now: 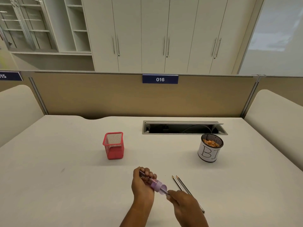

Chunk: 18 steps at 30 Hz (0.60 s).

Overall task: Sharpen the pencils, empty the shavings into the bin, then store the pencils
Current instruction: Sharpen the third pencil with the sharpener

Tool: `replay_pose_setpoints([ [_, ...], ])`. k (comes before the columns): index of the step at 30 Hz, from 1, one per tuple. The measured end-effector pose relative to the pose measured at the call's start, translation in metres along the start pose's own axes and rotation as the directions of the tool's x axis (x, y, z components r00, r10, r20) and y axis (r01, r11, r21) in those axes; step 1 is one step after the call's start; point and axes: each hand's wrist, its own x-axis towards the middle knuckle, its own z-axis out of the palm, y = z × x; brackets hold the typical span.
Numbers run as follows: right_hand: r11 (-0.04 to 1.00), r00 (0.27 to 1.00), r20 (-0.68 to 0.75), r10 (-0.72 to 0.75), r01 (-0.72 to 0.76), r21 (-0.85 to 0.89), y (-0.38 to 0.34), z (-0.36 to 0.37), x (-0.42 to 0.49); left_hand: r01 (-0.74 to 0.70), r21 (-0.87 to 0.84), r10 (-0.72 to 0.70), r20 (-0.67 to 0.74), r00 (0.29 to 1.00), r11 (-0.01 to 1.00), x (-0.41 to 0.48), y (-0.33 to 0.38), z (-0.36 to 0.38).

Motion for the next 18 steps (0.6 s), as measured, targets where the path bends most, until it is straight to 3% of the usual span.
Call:
replay_pose_setpoints([
  [1,0.96,0.982,0.117,0.15,-0.173,0.22,-0.006,-0.003,0.003,-0.007,0.015,0.007,0.012,1.0,1.0,-0.001,0.001,0.001],
  [2,0.782,0.915,0.294,0.276,-0.391,0.485,-0.011,-0.011,0.005,-0.005,0.017,0.005,0.025,1.0,1.0,-0.002,0.002,0.003],
  [3,0.52,0.818,0.481,0.317,-0.574,0.633,-0.013,-0.018,0.007,0.002,0.008,-0.003,0.039,0.999,1.0,-0.002,0.003,0.004],
  [4,0.273,0.718,0.633,0.288,-0.695,0.665,-0.013,-0.026,0.007,0.013,-0.007,-0.013,0.056,0.998,1.0,-0.003,0.003,0.004],
  [5,0.096,0.635,0.737,0.23,-0.769,0.633,-0.011,-0.032,0.006,0.025,-0.021,-0.023,0.071,0.997,0.999,-0.003,0.002,0.003],
  [7,-0.113,0.529,0.843,0.099,-0.835,0.538,-0.007,-0.039,0.007,0.043,-0.027,-0.041,0.091,0.995,0.999,-0.003,0.002,0.002],
  [8,-0.133,0.523,0.848,0.083,-0.838,0.53,-0.006,-0.041,0.008,0.054,-0.021,-0.052,0.096,0.994,0.998,-0.003,0.001,0.002],
  [10,-0.042,0.544,0.829,0.13,-0.832,0.553,-0.004,-0.041,0.008,0.073,0.038,-0.076,0.077,0.994,0.997,-0.001,0.0,0.0],
  [12,0.193,0.628,0.74,0.243,-0.779,0.597,-0.007,-0.041,0.009,0.077,0.132,-0.083,0.037,0.996,0.988,0.004,-0.001,-0.002],
  [14,0.487,0.763,0.556,0.33,-0.642,0.592,-0.008,-0.038,0.009,0.079,0.181,-0.08,0.0,0.997,0.98,0.009,-0.001,-0.006],
  [16,0.757,0.878,0.34,0.337,-0.467,0.457,-0.005,-0.035,0.008,0.062,0.183,-0.064,0.003,0.998,0.981,0.009,-0.001,-0.006],
  [18,0.909,0.954,0.172,0.246,-0.289,0.3,-0.005,-0.031,0.004,0.052,0.178,-0.056,0.02,0.998,0.983,0.005,-0.001,-0.002],
])
